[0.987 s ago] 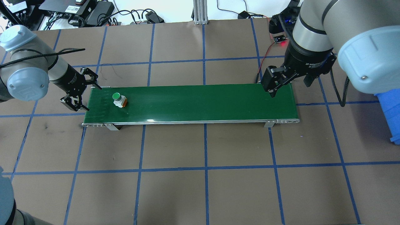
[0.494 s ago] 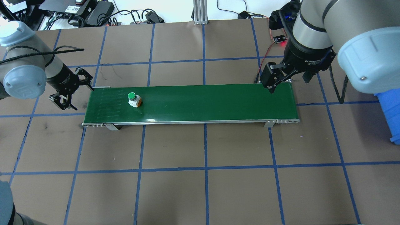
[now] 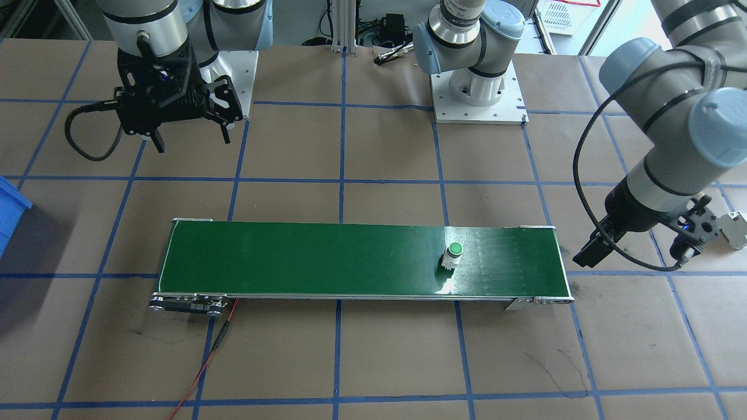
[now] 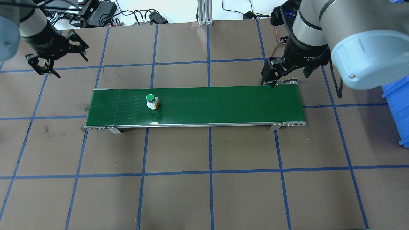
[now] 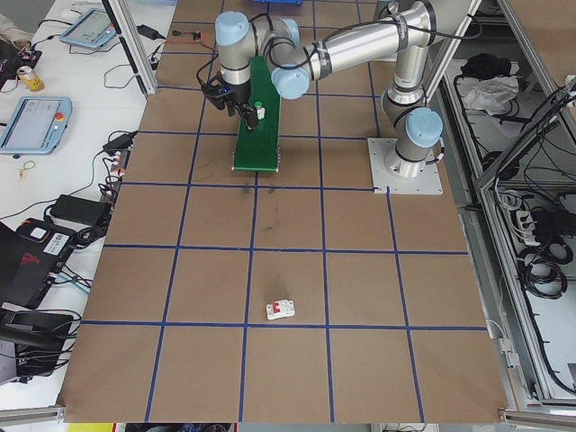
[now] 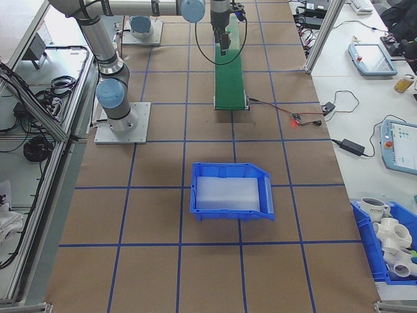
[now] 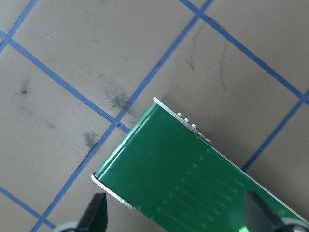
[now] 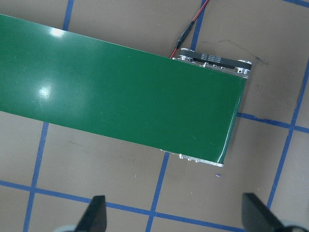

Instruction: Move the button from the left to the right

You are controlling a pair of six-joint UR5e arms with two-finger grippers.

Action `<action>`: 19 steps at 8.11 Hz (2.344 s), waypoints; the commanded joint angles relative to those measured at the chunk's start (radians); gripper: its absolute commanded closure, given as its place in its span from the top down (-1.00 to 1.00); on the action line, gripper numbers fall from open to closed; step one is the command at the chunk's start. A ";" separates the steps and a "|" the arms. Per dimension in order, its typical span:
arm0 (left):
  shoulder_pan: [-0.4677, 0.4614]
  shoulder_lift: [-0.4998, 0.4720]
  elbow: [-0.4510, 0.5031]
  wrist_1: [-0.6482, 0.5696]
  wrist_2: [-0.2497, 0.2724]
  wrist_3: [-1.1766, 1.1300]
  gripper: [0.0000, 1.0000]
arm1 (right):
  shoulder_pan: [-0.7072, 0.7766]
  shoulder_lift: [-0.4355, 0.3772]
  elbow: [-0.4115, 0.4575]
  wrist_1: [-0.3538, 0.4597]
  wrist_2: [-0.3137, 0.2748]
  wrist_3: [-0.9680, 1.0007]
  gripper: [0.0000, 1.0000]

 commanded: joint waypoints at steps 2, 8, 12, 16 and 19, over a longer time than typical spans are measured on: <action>-0.153 0.061 0.274 -0.369 -0.090 0.095 1.00 | 0.000 0.197 0.002 -0.061 -0.006 0.013 1.00; -0.256 0.070 0.256 -0.277 -0.090 0.157 1.00 | 0.000 0.318 0.007 -0.236 0.020 0.011 1.00; -0.257 0.082 0.208 -0.264 -0.081 0.167 1.00 | 0.000 0.307 0.014 -0.269 0.059 0.177 1.00; -0.257 0.092 0.202 -0.267 -0.033 0.229 1.00 | 0.005 0.302 0.016 -0.276 0.270 0.372 1.00; -0.257 0.090 0.197 -0.269 -0.035 0.230 1.00 | 0.014 0.318 0.021 -0.299 0.274 0.401 1.00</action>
